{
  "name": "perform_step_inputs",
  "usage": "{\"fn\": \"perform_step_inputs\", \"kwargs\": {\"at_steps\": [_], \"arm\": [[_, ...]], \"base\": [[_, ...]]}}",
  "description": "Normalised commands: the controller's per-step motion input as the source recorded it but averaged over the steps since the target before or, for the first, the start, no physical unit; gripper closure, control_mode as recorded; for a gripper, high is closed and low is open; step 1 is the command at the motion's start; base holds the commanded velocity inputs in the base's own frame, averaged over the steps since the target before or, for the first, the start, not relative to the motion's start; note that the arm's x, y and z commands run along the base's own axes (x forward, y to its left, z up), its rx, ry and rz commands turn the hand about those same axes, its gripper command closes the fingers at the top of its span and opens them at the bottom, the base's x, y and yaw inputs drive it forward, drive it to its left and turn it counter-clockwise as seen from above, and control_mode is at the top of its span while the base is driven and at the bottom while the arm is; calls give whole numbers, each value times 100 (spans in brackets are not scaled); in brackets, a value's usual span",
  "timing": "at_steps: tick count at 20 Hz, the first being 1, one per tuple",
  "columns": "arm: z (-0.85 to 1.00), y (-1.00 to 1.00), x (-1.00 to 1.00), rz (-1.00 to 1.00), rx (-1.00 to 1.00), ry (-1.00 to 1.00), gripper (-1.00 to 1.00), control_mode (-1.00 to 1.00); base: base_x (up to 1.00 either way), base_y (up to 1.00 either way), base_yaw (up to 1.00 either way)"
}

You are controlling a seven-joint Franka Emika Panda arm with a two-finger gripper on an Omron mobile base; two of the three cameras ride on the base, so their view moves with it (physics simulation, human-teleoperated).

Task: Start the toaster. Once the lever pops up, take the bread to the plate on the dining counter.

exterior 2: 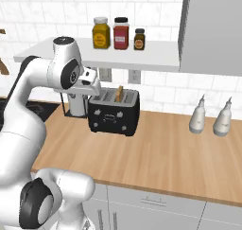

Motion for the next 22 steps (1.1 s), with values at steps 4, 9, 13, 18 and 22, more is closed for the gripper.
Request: {"fn": "perform_step_inputs", "kwargs": {"at_steps": [4, 9, 13, 18, 22], "arm": [[0, -7, -17, 0, 0, -5, -100, -100], [-3, -90, -34, 0, 1, -18, -100, -100], [-14, -91, 0, -1, 2, -19, -100, -100], [-23, -72, 7, -1, 1, -18, -100, -100], [-19, -45, 43, 0, 0, -15, -100, -100]], "base": [[0, 0, 0], [0, 0, 0], [0, 0, 0], [0, 0, 0], [0, 0, 0]]}}
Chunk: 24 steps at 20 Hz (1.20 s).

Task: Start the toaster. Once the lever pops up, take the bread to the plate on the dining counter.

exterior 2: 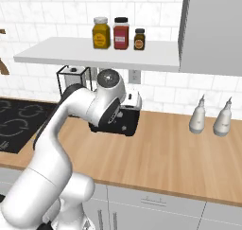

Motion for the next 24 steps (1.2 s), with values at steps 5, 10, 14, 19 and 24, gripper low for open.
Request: {"fn": "perform_step_inputs", "kwargs": {"at_steps": [5, 10, 14, 19, 24], "arm": [[-46, -34, 77, 0, 0, -5, -100, -100], [-57, -3, 64, 0, 0, 0, -100, -100], [-40, 0, 56, 0, 0, 0, -100, -100], [-14, 0, 46, 0, 0, 0, -100, -100], [-1, 0, 23, 0, 0, 0, -100, -100]], "base": [[0, 0, 0], [0, 0, 0], [0, 0, 0], [0, 0, 0], [0, 0, 0]]}}
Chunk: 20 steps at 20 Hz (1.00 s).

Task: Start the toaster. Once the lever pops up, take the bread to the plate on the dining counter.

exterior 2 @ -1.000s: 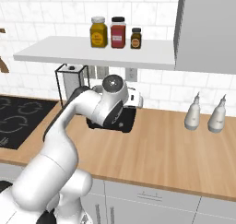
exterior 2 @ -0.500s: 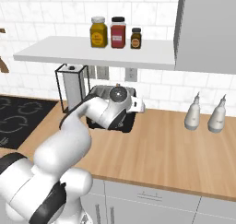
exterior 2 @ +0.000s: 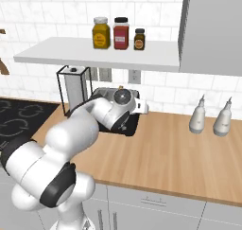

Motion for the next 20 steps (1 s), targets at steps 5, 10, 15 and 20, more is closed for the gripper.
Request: {"fn": "perform_step_inputs", "kwargs": {"at_steps": [5, 10, 15, 20], "arm": [[-12, 0, 5, 0, 0, 0, -100, -100], [-19, 0, 0, 0, 0, 0, -100, -100], [-21, 0, 0, 0, 0, 0, -100, -100], [-20, 0, 0, 0, 0, 0, -100, -100]], "base": [[0, 0, 0], [0, 0, 0], [0, 0, 0], [0, 0, 0]]}}
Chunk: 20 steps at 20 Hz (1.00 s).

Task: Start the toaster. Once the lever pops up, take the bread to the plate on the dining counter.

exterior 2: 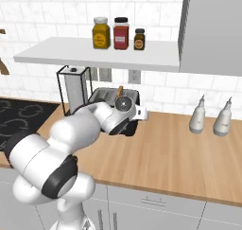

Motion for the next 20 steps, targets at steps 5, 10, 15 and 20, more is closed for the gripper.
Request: {"fn": "perform_step_inputs", "kwargs": {"at_steps": [5, 10, 15, 20], "arm": [[-14, 0, 0, 0, 0, 0, -100, -100], [1, 0, -1, 0, 0, 0, -100, -100], [19, 1, -8, 0, 0, -2, -100, -100], [35, 12, 5, 0, 0, -2, -100, -100]], "base": [[0, 0, 0], [0, 0, 0], [0, 0, 0], [0, 0, 0]]}}
